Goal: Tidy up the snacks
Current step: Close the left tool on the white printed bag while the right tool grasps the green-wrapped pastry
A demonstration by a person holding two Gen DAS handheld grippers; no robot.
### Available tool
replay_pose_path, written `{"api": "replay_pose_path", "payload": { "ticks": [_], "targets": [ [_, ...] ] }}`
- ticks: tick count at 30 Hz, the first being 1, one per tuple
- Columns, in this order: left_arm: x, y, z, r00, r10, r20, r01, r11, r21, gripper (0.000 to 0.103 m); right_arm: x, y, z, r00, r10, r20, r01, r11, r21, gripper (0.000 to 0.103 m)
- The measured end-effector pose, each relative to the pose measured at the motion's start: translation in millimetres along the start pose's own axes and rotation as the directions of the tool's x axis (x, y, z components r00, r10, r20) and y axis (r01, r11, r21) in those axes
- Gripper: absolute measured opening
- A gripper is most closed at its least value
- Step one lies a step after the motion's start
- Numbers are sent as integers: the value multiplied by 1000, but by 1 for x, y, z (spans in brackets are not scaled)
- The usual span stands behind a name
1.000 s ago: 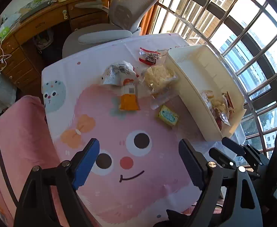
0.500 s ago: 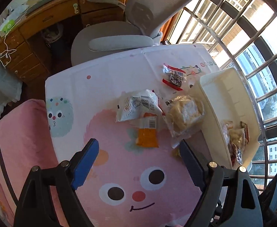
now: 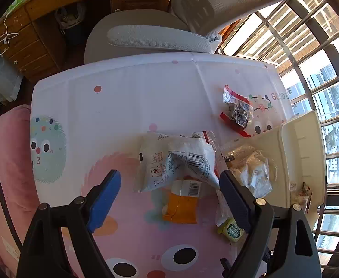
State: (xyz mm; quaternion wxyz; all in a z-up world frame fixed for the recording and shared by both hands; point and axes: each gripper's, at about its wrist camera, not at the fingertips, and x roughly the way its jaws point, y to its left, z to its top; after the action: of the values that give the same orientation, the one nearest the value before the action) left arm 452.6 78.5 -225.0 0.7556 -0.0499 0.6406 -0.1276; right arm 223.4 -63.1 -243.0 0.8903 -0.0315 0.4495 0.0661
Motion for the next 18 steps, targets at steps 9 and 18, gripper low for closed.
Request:
{"api": "replay_pose_path", "payload": {
  "ticks": [9, 18],
  "targets": [
    [40, -2, 11, 999, -41, -36, 40, 999, -32, 84, 30, -14, -8, 997, -27, -70, 29, 999, 27, 55],
    [58, -9, 17, 998, -64, -25, 64, 997, -31, 84, 43, -19, -11, 995, -36, -92, 39, 999, 22, 55]
  ]
}}
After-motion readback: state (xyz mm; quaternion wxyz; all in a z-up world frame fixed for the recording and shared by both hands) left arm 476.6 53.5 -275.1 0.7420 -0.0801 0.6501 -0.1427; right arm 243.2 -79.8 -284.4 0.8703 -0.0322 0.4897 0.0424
